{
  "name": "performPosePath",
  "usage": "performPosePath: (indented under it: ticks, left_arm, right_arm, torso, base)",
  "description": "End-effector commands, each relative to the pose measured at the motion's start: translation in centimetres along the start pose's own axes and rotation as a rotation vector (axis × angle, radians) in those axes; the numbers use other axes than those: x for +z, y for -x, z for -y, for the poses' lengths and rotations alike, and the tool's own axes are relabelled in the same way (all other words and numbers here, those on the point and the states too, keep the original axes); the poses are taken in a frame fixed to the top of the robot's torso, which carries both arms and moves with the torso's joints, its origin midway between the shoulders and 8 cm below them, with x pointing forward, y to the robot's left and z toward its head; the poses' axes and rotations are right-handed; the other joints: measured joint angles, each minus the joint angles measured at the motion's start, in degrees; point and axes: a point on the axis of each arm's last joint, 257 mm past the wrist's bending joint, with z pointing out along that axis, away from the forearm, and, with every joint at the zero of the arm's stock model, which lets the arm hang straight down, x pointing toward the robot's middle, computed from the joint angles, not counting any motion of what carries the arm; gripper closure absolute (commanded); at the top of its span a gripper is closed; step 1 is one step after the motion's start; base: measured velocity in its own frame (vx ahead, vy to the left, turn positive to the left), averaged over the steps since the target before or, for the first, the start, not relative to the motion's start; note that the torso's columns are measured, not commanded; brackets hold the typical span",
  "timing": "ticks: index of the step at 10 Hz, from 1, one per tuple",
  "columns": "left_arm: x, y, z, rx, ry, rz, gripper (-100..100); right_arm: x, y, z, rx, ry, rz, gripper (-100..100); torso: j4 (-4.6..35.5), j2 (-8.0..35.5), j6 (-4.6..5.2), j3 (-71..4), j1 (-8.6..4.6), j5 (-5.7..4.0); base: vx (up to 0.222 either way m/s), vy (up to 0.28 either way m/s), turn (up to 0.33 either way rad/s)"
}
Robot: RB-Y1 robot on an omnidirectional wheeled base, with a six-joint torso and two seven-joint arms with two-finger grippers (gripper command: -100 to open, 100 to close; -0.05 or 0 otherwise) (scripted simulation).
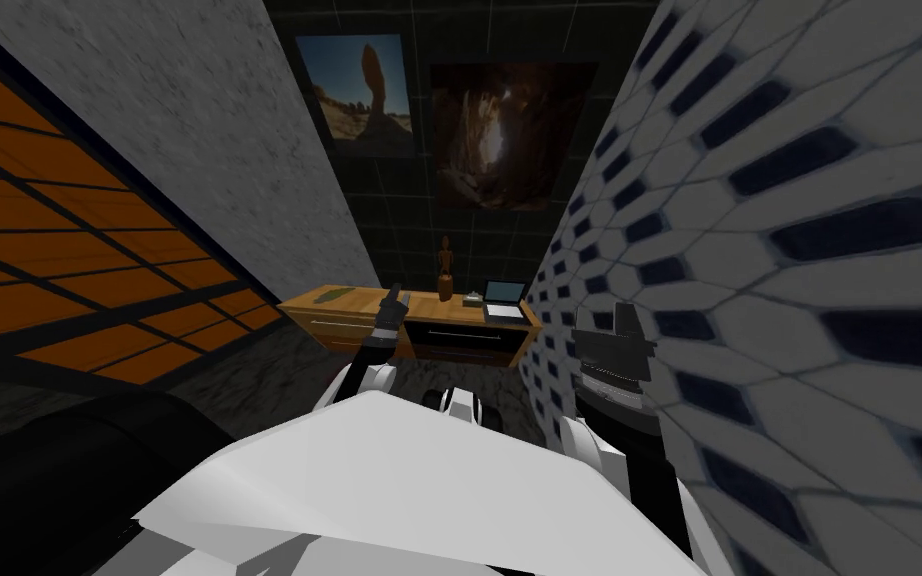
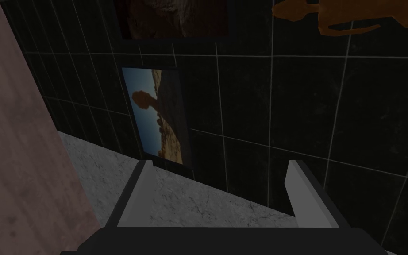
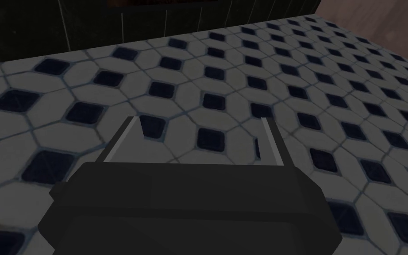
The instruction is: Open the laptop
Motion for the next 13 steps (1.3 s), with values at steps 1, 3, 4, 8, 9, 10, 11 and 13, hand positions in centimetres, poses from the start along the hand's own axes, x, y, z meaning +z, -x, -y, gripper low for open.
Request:
performPosePath:
  ticks: [1,3,4,8,9,10,11,13]
  left_arm:
    - [0.0,0.0,0.0,0.0,0.001,0.0,0]
    - [0.0,0.0,0.0,0.0,0.001,0.0,0]
    - [0.0,0.0,0.0,0.0,0.001,0.0,0]
    - [0.0,0.0,0.0,0.0,0.001,0.0,0]
    - [0.0,0.0,0.0,0.0,0.001,0.0,0]
    - [0.0,0.0,0.0,0.0,0.001,0.0,0]
    - [0.0,0.0,0.0,0.0,0.001,0.0,0]
    - [0.0,0.0,0.0,0.0,0.001,0.0,0]
  right_arm:
    - [0.0,-1.0,1.7,-0.068,-0.037,-0.062,-100]
    - [-0.1,-1.7,3.4,-0.135,-0.072,-0.103,-100]
    - [-0.2,-2.0,4.4,-0.175,-0.092,-0.124,-100]
    - [-0.6,-3.0,9.0,-0.375,-0.179,-0.213,-100]
    - [-0.7,-3.1,10.3,-0.433,-0.201,-0.236,-100]
    - [-0.8,-3.2,11.6,-0.491,-0.223,-0.258,-100]
    - [-0.9,-3.2,11.6,-0.495,-0.223,-0.26,-100]
    - [-1.2,-3.2,14.3,-0.62,-0.268,-0.306,-100]
  torso:
    - [1.9,1.9,-0.02,-4.0,0.02,0.01]
    - [2.6,2.6,0.0,-5.4,0.03,0.01]
    - [2.6,2.6,-0.01,-5.4,0.03,0.01]
    - [2.7,2.6,0.0,-5.4,0.02,0.0]
    - [2.7,2.7,-0.01,-5.4,0.02,0.01]
    - [2.7,2.6,0.0,-5.4,0.0,0.0]
    - [2.7,2.7,0.01,-5.4,-0.01,0.0]
    - [2.7,2.7,-0.01,-5.3,-0.01,0.0]
  base:
    - [0.018,0.009,0.083]
    - [0.027,0.014,0.073]
    - [0.032,0.015,0.128]
    - [0.043,0.016,0.126]
    - [0.053,0.015,0.152]
    - [0.054,0.016,0.119]
    - [0.04,0.008,0.046]
    - [0.035,0.012,0.149]
